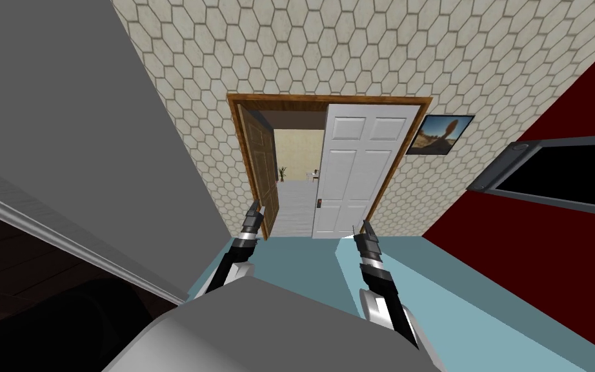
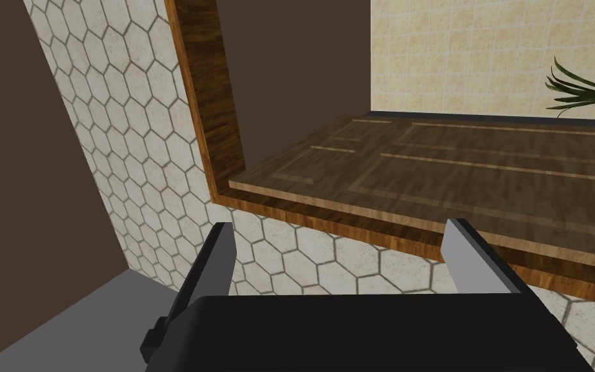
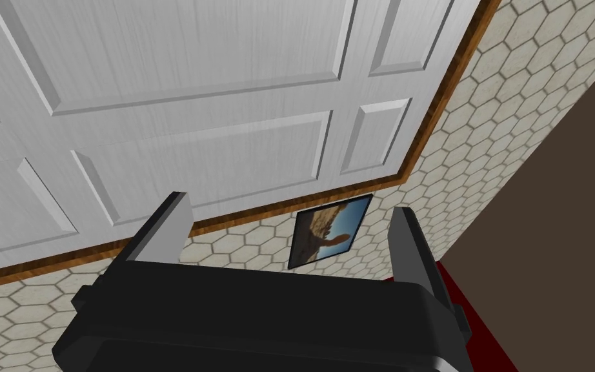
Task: Push the door open
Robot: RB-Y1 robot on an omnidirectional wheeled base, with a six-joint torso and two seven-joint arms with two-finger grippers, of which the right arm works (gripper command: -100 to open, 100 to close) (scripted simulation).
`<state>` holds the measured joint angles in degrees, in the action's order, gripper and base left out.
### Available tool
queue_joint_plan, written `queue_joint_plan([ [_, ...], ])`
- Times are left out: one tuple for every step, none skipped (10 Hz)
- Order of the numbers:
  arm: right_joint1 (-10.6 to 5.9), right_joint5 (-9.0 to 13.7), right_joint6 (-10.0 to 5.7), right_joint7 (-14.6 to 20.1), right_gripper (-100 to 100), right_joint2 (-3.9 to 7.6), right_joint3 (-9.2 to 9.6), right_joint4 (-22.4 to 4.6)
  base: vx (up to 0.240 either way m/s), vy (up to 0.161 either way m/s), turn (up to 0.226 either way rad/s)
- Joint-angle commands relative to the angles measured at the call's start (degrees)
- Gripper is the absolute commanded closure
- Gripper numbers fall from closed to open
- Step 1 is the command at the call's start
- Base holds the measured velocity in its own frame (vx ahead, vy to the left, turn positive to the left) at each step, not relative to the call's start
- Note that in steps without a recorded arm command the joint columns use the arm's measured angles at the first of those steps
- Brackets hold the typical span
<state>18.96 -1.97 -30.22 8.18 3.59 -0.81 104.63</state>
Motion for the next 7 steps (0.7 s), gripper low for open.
queue_joint_plan([
  [-0.77,-0.3,-0.47,0.2,-100,0.35,0.01,-2.3,0.102,-0.001,0.027],
  [-1.33,-0.5,-0.86,0.3,-100,0.48,0.05,-4.0,0.096,-0.005,0.029],
  [-1.89,-0.7,-1.25,0.4,-100,0.60,0.09,-5.4,0.101,-0.009,0.026],
  [-2.46,-0.9,-1.65,0.5,-100,0.72,0.13,-7.2,0.097,-0.008,0.027],
  [-3.02,-1.1,-2.04,0.6,-100,0.84,0.17,-8.7,0.102,-0.001,0.023],
  [-3.60,-1.3,-2.44,0.7,-100,0.95,0.21,-10.4,0.093,-0.006,0.025],
  [-4.18,-1.5,-2.85,0.8,-100,1.04,0.26,-12.2,0.108,-0.002,0.028],
])
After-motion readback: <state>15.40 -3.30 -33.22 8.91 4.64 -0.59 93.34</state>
